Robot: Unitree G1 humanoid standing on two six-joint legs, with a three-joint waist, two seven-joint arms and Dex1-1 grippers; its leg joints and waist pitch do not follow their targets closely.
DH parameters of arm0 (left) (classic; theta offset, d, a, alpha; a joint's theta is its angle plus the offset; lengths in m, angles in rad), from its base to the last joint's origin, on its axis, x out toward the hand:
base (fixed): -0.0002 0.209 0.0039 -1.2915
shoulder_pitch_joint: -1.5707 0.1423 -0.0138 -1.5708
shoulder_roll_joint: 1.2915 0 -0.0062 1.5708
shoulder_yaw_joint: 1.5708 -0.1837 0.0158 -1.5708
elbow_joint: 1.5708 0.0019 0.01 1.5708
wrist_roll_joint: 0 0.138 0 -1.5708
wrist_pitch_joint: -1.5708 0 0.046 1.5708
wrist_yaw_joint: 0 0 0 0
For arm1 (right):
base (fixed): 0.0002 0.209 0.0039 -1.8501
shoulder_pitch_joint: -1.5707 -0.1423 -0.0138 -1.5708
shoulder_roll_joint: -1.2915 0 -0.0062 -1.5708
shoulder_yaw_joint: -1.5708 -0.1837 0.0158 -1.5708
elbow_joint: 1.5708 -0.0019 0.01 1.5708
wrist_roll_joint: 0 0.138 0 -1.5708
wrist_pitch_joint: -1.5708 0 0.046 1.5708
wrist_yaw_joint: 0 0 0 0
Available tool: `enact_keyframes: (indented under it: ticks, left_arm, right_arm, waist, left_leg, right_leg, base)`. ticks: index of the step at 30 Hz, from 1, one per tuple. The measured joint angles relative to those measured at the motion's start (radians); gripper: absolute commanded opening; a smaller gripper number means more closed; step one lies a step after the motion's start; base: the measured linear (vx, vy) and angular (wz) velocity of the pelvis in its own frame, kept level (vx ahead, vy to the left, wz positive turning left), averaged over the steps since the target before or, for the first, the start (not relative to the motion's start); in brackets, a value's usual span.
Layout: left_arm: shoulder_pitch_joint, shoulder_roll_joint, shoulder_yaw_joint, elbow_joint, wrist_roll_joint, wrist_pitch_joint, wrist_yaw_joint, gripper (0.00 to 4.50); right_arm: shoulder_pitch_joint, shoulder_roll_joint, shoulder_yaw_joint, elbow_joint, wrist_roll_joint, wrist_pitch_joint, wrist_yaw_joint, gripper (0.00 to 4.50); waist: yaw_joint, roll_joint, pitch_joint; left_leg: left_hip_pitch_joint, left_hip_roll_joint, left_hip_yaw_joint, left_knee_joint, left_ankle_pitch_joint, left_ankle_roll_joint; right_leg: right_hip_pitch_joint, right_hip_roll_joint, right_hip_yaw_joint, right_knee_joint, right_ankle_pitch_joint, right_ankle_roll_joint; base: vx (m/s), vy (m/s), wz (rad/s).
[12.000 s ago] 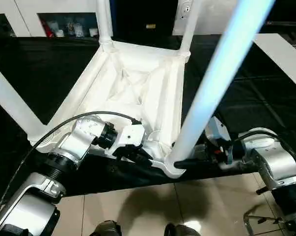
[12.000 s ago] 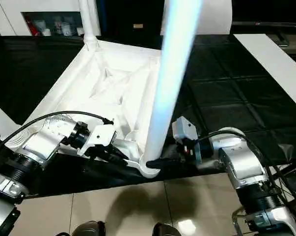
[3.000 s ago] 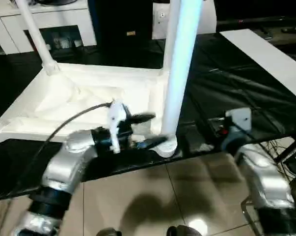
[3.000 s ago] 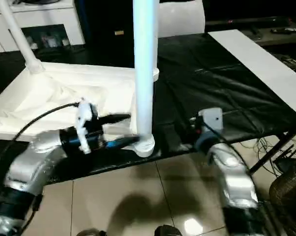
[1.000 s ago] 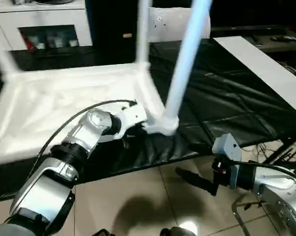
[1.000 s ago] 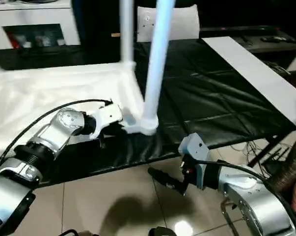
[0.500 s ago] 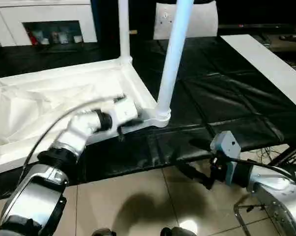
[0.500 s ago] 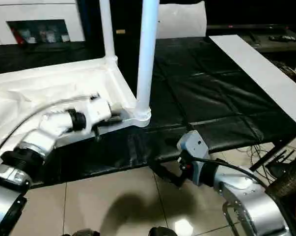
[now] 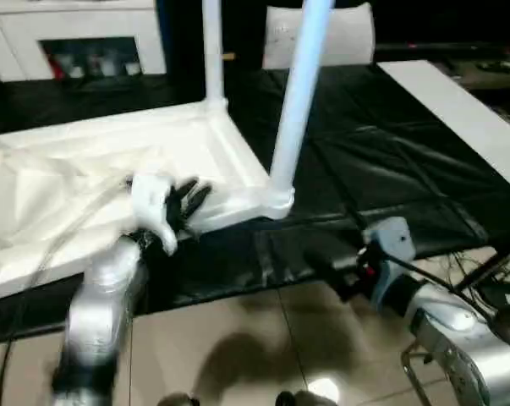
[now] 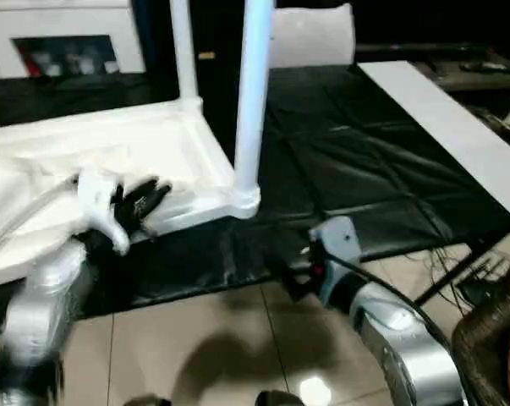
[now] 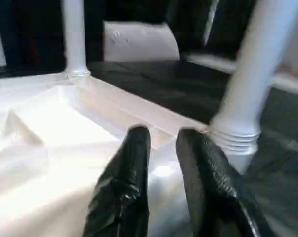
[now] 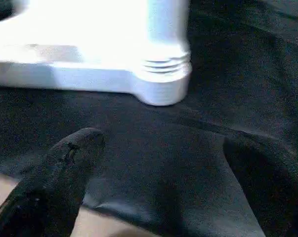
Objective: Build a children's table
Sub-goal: Rotate table base
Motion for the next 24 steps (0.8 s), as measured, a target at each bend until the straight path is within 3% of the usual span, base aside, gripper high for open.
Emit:
enact_keyframes:
  ticks: [3,6,7,8,9,10,11,12,13,14,15,16,17,18,19,20,22,23,24]
  left_arm:
    - [0.066,-0.046,-0.023,-0.101,0.007,0.000,0.061,1.12]
    - [0.101,-0.066,-0.023,-0.183,0.017,0.015,0.118,1.12]
    - [0.118,-0.066,-0.023,-0.205,0.023,0.033,0.131,1.12]
    - [0.138,-0.068,-0.023,-0.223,0.030,0.060,0.147,1.12]
    - [0.149,-0.068,-0.023,-0.229,0.035,0.073,0.155,1.12]
    - [0.154,-0.068,-0.022,-0.237,0.040,0.083,0.161,1.12]
    - [0.154,-0.061,-0.018,-0.249,0.047,0.092,0.170,1.12]
    - [0.156,-0.063,-0.017,-0.265,0.050,0.106,0.180,1.12]
    - [0.163,-0.067,-0.015,-0.285,0.053,0.111,0.189,1.12]
    - [0.174,-0.077,-0.016,-0.290,0.053,0.119,0.197,1.12]
    - [0.180,-0.084,-0.021,-0.291,0.054,0.125,0.201,1.12]
    - [0.183,-0.087,-0.034,-0.292,0.053,0.130,0.202,1.12]
    - [0.186,-0.090,-0.041,-0.295,0.053,0.135,0.204,1.12]
    - [0.201,-0.091,-0.044,-0.320,0.054,0.147,0.213,1.12]
    - [0.206,-0.088,-0.042,-0.334,0.054,0.150,0.218,1.12]
    - [0.210,-0.087,-0.042,-0.353,0.055,0.158,0.225,1.12]
    - [0.226,-0.090,-0.044,-0.380,0.055,0.167,0.234,1.12]
    - [0.244,-0.089,-0.043,-0.390,0.055,0.174,0.236,1.12]
    - [0.257,-0.088,-0.044,-0.392,0.057,0.182,0.238,1.12]
  right_arm:
    - [0.016,0.033,-0.008,-0.002,-0.001,-0.017,-0.040,4.50]
    - [0.029,0.095,-0.037,-0.003,0.001,-0.023,-0.094,4.50]
    - [0.029,0.115,-0.046,-0.003,0.001,-0.025,-0.111,4.50]
    - [0.032,0.126,-0.052,-0.003,0.003,-0.025,-0.125,4.50]
    - [0.032,0.127,-0.054,-0.003,0.005,-0.026,-0.128,4.50]
    - [0.033,0.128,-0.054,-0.004,0.007,-0.026,-0.130,4.50]
    - [0.039,0.132,-0.053,-0.009,0.009,-0.026,-0.128,4.50]
    - [0.055,0.129,-0.051,-0.016,0.010,-0.028,-0.123,4.50]
    - [0.060,0.123,-0.042,-0.022,0.010,-0.028,-0.118,4.50]
    - [0.059,0.111,-0.038,-0.027,0.010,-0.029,-0.110,4.50]
    - [0.059,0.104,-0.037,-0.030,0.010,-0.029,-0.108,4.50]
    - [0.060,0.098,-0.038,-0.030,0.009,-0.029,-0.108,4.50]
    - [0.063,0.096,-0.038,-0.029,0.007,-0.028,-0.107,4.50]
    - [0.063,0.095,-0.029,-0.030,0.000,-0.028,-0.101,4.50]
    - [0.064,0.095,-0.023,-0.033,-0.003,-0.028,-0.100,4.50]
    - [0.068,0.086,-0.011,-0.041,-0.014,-0.028,-0.096,4.50]
    - [0.070,0.068,-0.008,-0.046,-0.021,-0.029,-0.085,4.50]
    - [0.071,0.065,-0.011,-0.047,-0.022,-0.031,-0.079,4.50]
    - [0.073,0.068,-0.011,-0.048,-0.022,-0.039,-0.078,4.50]
  waist:
    - [0.001,-0.006,0.001]
    - [-0.009,-0.015,0.007]
    - [-0.014,-0.015,0.008]
    - [-0.029,-0.012,0.013]
    - [-0.039,-0.004,0.018]
    - [-0.045,0.004,0.024]
    - [-0.039,0.002,0.031]
    - [-0.035,-0.017,0.031]
    - [-0.030,-0.041,0.029]
    - [-0.016,-0.044,0.024]
    - [0.001,-0.036,0.021]
    - [0.011,-0.026,0.020]
    - [0.016,-0.018,0.017]
    - [0.028,-0.003,0.008]
    - [0.029,0.010,0.001]
    - [0.032,0.016,-0.007]
    - [0.026,0.013,-0.008]
    - [0.024,0.012,-0.009]
    - [0.017,0.011,-0.008]
  left_leg:
    - [0.002,0.001,0.000,0.000,0.000,0.000]
    - [0.015,0.002,-0.002,-0.001,-0.004,-0.004]
    - [0.022,0.003,-0.004,-0.001,-0.007,-0.006]
    - [0.037,0.006,-0.007,-0.002,-0.015,-0.009]
    - [0.048,0.012,-0.016,-0.002,-0.019,-0.010]
    - [0.054,0.024,-0.018,-0.007,-0.020,-0.011]
    - [0.065,0.028,-0.012,-0.012,-0.021,-0.013]
    - [0.076,0.026,0.000,-0.010,-0.023,-0.016]
    - [0.092,0.014,0.009,-0.003,-0.031,-0.026]
    - [0.086,0.010,0.002,0.017,-0.056,-0.023]
    - [0.075,0.002,-0.010,0.034,-0.080,0.011]
    - [0.053,-0.008,-0.020,0.054,-0.094,0.036]
    - [0.045,-0.016,-0.023,0.054,-0.098,0.043]
    - [0.038,-0.030,-0.038,0.045,-0.078,0.045]
    - [0.039,-0.026,-0.048,0.041,-0.062,0.027]
    - [0.026,-0.033,-0.070,0.040,-0.064,0.032]
    - [0.013,-0.039,-0.095,0.040,-0.069,0.053]
    - [0.009,-0.049,-0.113,0.040,-0.075,0.067]
    - [0.017,-0.062,-0.140,0.038,-0.080,0.073]
  right_leg:
    - [0.001,0.000,-0.001,0.000,-0.001,0.001]
    - [0.010,0.000,-0.006,-0.003,-0.006,0.005]
    - [0.017,0.000,-0.014,-0.011,-0.006,0.005]
    - [0.030,0.001,-0.031,-0.025,-0.011,0.005]
    - [0.049,0.000,-0.052,-0.041,-0.014,0.006]
    - [0.071,-0.001,-0.068,-0.039,-0.033,0.002]
    - [0.071,-0.010,-0.072,0.013,-0.077,-0.004]
    - [0.075,-0.020,-0.062,0.066,-0.109,-0.011]
    - [0.084,-0.026,-0.034,0.080,-0.127,0.003]
    - [0.088,-0.016,-0.028,0.086,-0.128,-0.003]
    - [0.090,-0.011,-0.024,0.084,-0.129,-0.005]
    - [0.090,-0.003,-0.021,0.077,-0.130,-0.005]
    - [0.092,0.001,-0.019,0.071,-0.130,-0.005]
    - [0.097,0.012,-0.018,0.058,-0.129,-0.005]
    - [0.106,0.020,-0.024,0.046,-0.128,-0.004]
    - [0.124,0.015,-0.052,0.021,-0.126,0.001]
    - [0.149,0.010,-0.087,-0.020,-0.120,0.006]
    - [0.167,0.005,-0.111,-0.045,-0.118,0.010]
    - [0.184,-0.001,-0.126,-0.053,-0.127,0.018]
  base:
    - [0.000,0.000,0.00]
    - [0.000,0.000,0.00]
    - [0.000,0.000,0.00]
    - [0.000,0.000,0.00]
    - [0.000,0.000,0.00]
    - [0.000,0.000,0.00]
    - [0.000,0.000,0.00]
    - [0.055,-0.074,-0.09]
    - [0.054,-0.072,-0.04]
    - [0.163,-0.083,-0.11]
    - [0.095,-0.029,-0.11]
    - [0.145,-0.048,-0.11]
    - [0.105,-0.006,-0.01]
    - [0.105,-0.006,-0.01]
    - [0.128,0.027,-0.04]
    - [0.161,0.045,0.27]
    - [0.163,0.055,0.45]
    - [0.172,0.082,0.62]
    - [0.172,0.082,0.62]
